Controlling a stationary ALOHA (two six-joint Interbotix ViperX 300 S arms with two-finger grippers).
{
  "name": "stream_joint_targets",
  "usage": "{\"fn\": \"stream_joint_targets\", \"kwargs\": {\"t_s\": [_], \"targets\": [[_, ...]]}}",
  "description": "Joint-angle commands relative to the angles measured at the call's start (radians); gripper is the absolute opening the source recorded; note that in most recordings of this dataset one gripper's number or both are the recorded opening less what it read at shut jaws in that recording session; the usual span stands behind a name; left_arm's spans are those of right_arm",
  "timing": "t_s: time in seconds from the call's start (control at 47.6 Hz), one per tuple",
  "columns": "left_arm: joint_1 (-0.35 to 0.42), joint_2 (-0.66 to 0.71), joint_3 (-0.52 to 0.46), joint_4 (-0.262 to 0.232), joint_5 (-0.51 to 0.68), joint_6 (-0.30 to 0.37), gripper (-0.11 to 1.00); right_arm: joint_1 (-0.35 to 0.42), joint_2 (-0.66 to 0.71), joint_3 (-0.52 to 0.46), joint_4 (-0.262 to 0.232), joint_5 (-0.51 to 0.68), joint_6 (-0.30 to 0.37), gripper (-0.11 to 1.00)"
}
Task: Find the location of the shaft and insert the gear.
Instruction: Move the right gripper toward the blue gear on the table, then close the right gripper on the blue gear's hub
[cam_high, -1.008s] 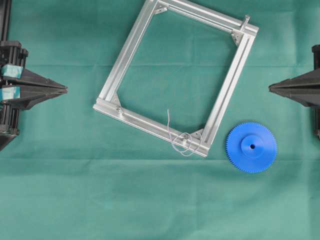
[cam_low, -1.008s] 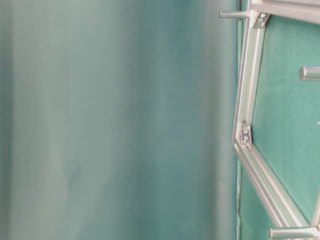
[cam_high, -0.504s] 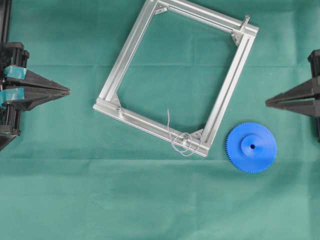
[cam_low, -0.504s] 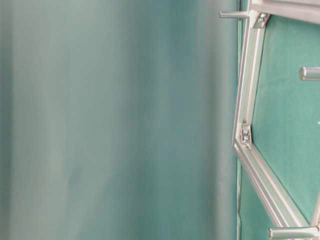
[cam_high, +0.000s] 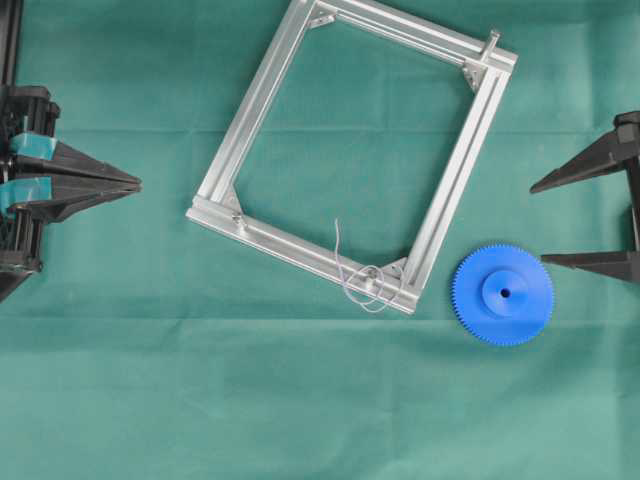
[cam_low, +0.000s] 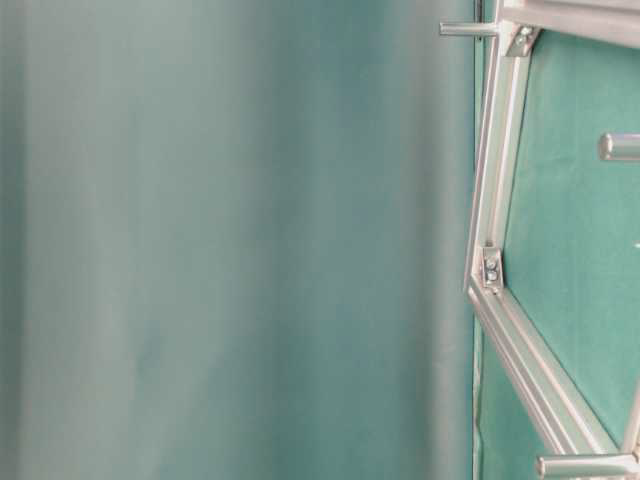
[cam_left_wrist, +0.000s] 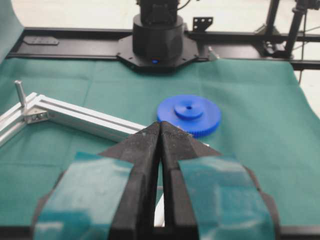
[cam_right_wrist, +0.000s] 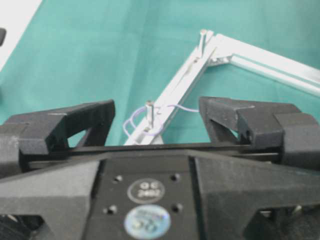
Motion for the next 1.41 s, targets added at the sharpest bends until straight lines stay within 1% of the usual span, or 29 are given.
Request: {"fn": "stream_joint_targets", "kwargs": {"t_s": [0.0, 0.21, 0.399, 0.735, 0.84, 0.966, 1.155, 1.282, 1.387], "targets": [[0.003, 0.009, -0.025, -0.002, -0.005, 0.000, 0.01, 0.002, 0.017, -0.037, 0.005, 0.005, 0.003, 0.93], [0.003, 0.009, -0.025, -0.002, -0.005, 0.000, 0.01, 0.002, 0.038, -0.057, 0.005, 0.061, 0.012, 0.93], [0.005, 0.009, -0.025, 0.000, 0.005, 0.000, 0.01, 0.011, 0.084, -0.072, 0.005, 0.137, 0.086, 0.93], [0.003, 0.009, -0.025, -0.002, 0.005, -0.003, 0.01, 0.098, 0.250, -0.114, 0.006, 0.201, 0.192, 0.93], [0.005, 0.009, -0.025, -0.002, 0.005, -0.003, 0.01, 0.123, 0.313, -0.141, 0.005, 0.247, 0.242, 0.93], [0.003, 0.009, -0.023, -0.002, 0.005, -0.003, 0.01, 0.143, 0.383, -0.179, 0.002, 0.311, 0.284, 0.93], [0.003, 0.011, -0.021, -0.002, 0.006, -0.005, 0.01, 0.152, 0.482, -0.230, -0.002, 0.405, 0.310, 0.93], [0.003, 0.011, -0.021, -0.002, 0.006, -0.005, 0.01, 0.153, 0.518, -0.250, -0.003, 0.431, 0.313, 0.93], [0.003, 0.011, -0.021, -0.002, 0.006, -0.005, 0.01, 0.155, 0.538, -0.247, -0.003, 0.434, 0.314, 0.93]]}}
